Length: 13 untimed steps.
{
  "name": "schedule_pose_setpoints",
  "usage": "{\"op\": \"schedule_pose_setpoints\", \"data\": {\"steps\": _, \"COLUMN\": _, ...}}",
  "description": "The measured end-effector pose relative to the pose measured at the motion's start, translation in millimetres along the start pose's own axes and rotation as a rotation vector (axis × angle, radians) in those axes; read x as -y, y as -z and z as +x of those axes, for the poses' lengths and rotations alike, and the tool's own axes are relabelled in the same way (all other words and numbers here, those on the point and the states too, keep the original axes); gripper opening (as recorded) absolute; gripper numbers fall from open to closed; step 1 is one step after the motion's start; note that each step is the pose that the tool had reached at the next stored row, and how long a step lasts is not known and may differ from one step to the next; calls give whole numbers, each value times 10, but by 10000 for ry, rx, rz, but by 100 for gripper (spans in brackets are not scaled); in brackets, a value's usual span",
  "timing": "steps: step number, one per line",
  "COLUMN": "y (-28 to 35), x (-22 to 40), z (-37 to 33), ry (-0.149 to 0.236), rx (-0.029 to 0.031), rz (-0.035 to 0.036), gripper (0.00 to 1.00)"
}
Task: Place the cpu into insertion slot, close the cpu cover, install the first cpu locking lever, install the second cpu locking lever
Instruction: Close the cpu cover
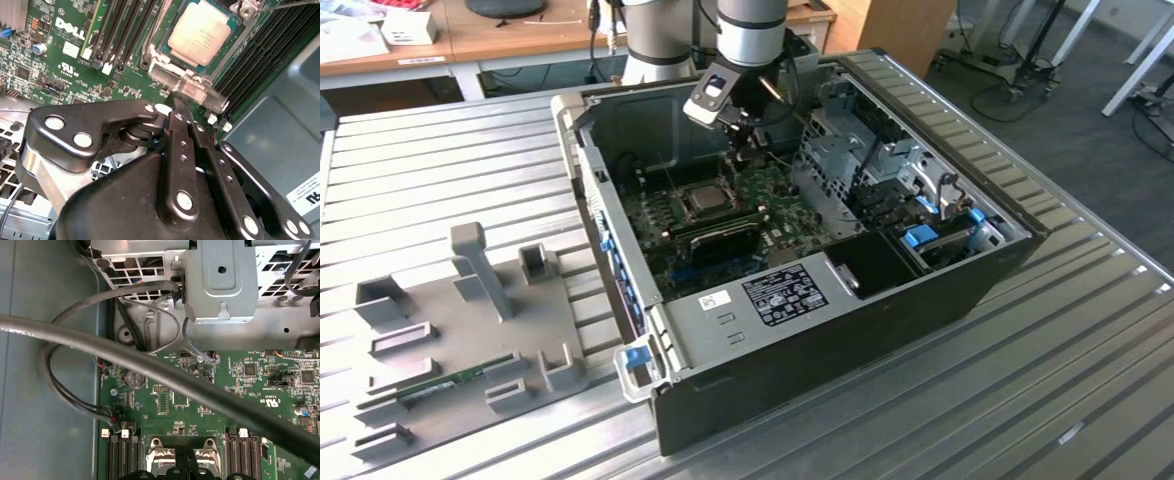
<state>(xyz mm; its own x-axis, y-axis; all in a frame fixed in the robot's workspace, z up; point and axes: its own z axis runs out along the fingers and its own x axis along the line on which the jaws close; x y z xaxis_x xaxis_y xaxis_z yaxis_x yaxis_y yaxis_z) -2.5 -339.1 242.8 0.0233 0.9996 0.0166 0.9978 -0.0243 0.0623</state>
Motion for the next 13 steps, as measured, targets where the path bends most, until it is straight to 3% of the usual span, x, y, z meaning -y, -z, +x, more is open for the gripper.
{"op": "schedule_pose_setpoints", "data": {"steps": 5, "y": 0, "x": 1, "z": 0, "ry": 1, "rx": -1, "rz": 6, "gripper": 11}}
{"op": "schedule_pose_setpoints", "data": {"steps": 7, "y": -5, "x": 1, "z": 0, "ry": -2, "rx": -1, "rz": 109, "gripper": 11}}
{"op": "schedule_pose_setpoints", "data": {"steps": 9, "y": -13, "x": 2, "z": 0, "ry": -5, "rx": 5, "rz": 325, "gripper": 11}}
{"op": "schedule_pose_setpoints", "data": {"steps": 10, "y": -15, "x": 2, "z": -1, "ry": -5, "rx": 9, "rz": 365, "gripper": 11}}
{"op": "schedule_pose_setpoints", "data": {"steps": 13, "y": -15, "x": 2, "z": -1, "ry": -6, "rx": 10, "rz": 370, "gripper": 11}}
